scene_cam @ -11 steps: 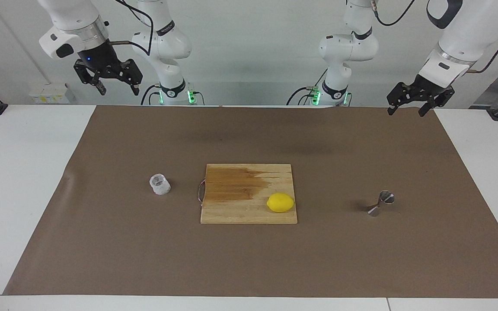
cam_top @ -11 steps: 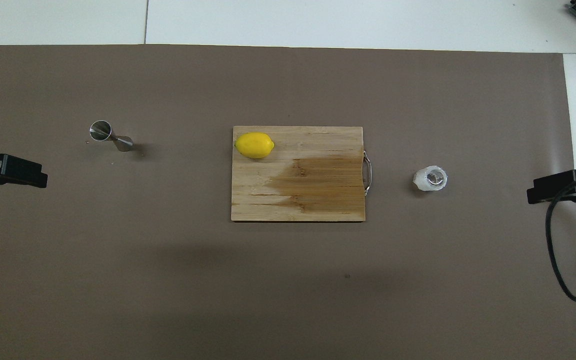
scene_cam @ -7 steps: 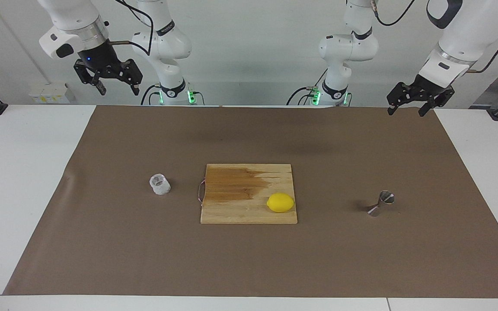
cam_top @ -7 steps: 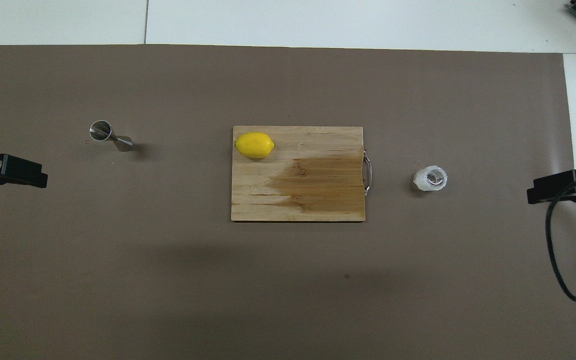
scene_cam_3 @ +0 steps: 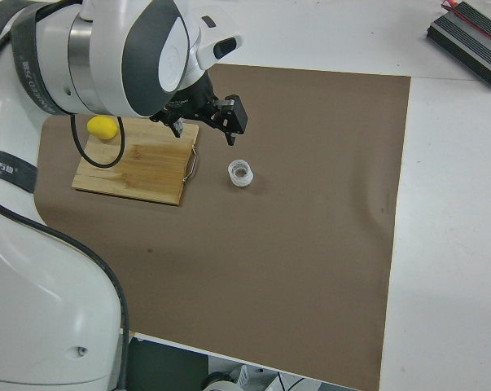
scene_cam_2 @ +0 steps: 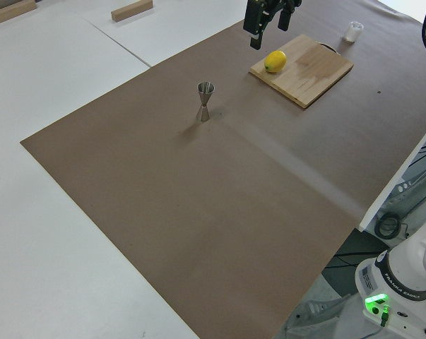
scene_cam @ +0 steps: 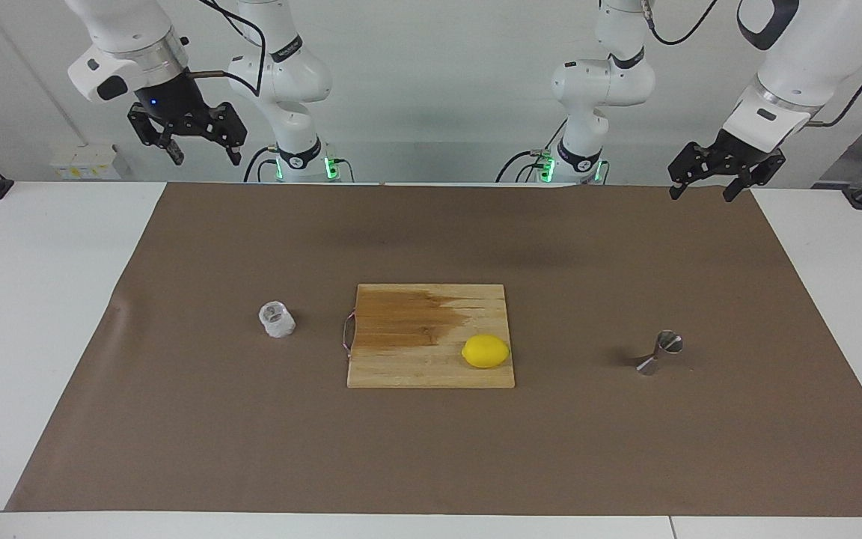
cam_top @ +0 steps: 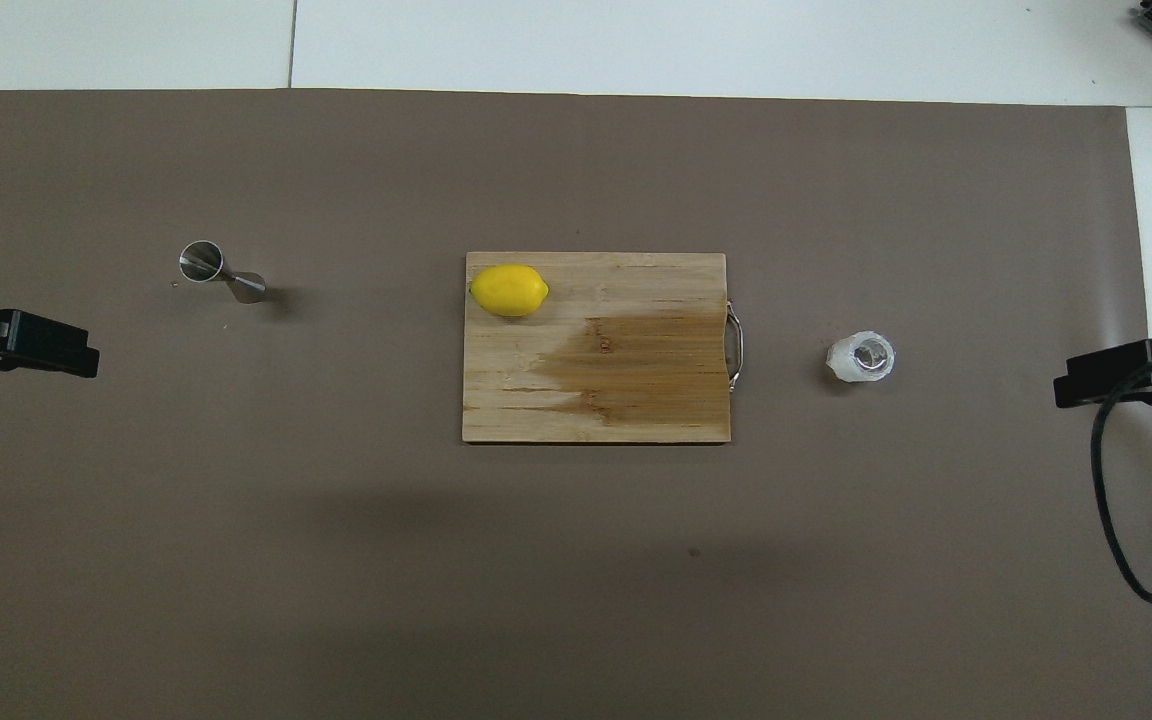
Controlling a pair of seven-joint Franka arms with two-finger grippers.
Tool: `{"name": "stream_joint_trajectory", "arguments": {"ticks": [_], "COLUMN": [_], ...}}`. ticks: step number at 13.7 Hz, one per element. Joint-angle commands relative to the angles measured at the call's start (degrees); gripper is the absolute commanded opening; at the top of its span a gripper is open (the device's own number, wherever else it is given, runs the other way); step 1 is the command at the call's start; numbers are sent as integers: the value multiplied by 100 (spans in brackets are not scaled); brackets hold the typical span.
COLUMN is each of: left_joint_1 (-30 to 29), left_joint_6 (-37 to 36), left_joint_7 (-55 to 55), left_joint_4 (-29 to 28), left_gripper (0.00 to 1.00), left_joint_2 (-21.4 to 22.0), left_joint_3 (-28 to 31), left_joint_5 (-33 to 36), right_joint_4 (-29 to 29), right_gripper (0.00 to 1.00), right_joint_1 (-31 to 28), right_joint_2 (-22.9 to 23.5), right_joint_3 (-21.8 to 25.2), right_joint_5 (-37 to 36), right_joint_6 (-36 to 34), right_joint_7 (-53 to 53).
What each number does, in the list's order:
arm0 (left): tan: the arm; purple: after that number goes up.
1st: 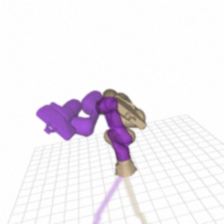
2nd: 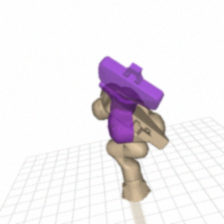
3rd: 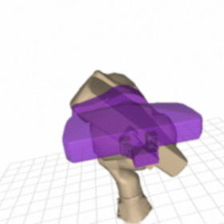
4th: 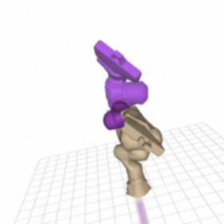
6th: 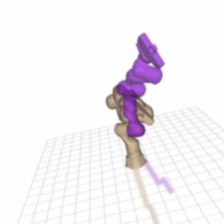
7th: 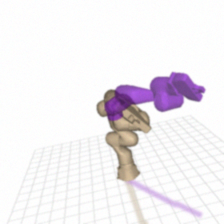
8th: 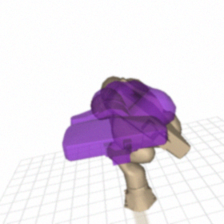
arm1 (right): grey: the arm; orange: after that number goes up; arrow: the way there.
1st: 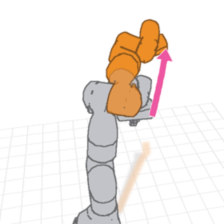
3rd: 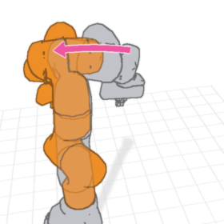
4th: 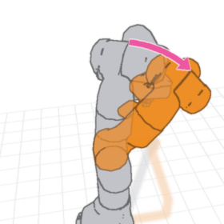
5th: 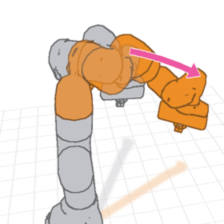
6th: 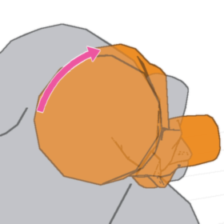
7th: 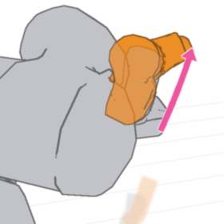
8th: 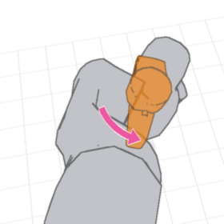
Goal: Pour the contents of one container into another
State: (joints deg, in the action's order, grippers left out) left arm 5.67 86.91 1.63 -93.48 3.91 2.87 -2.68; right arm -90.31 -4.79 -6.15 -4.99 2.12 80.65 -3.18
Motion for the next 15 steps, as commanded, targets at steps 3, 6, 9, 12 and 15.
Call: {"name": "stream_joint_trajectory", "arguments": {"ticks": [3, 6, 9, 12, 15], "left_joint_1": [-48, -312, -847, -1084, -1463], "left_joint_6": [361, 239, 370, 413, 748], "left_joint_7": [-92, -293, -934, -1733, -3119], "left_joint_4": [-118, 495, 970, 1771, 1816], "left_gripper": [100, 100, 100, 100, 100], "left_joint_2": [66, -565, -1320, -2226, -2752], "left_joint_3": [3, 29, 29, 38, 64], "left_joint_5": [-135, -618, -1338, -1628, -2420], "right_joint_4": [-21, -21, -21, -21, -21], "right_gripper": [100, 100, 100, 100, 100], "right_joint_1": [-39, -39, -39, -39, -39], "right_joint_2": [-53, -53, -53, -53, -53], "right_joint_3": [-45, -45, -37, -37, -37], "right_joint_5": [-72, -72, -72, -72, -72], "right_joint_6": [-84, -84, -93, -93, -84], "right_joint_7": [-86, -86, -86, -86, -86]}}
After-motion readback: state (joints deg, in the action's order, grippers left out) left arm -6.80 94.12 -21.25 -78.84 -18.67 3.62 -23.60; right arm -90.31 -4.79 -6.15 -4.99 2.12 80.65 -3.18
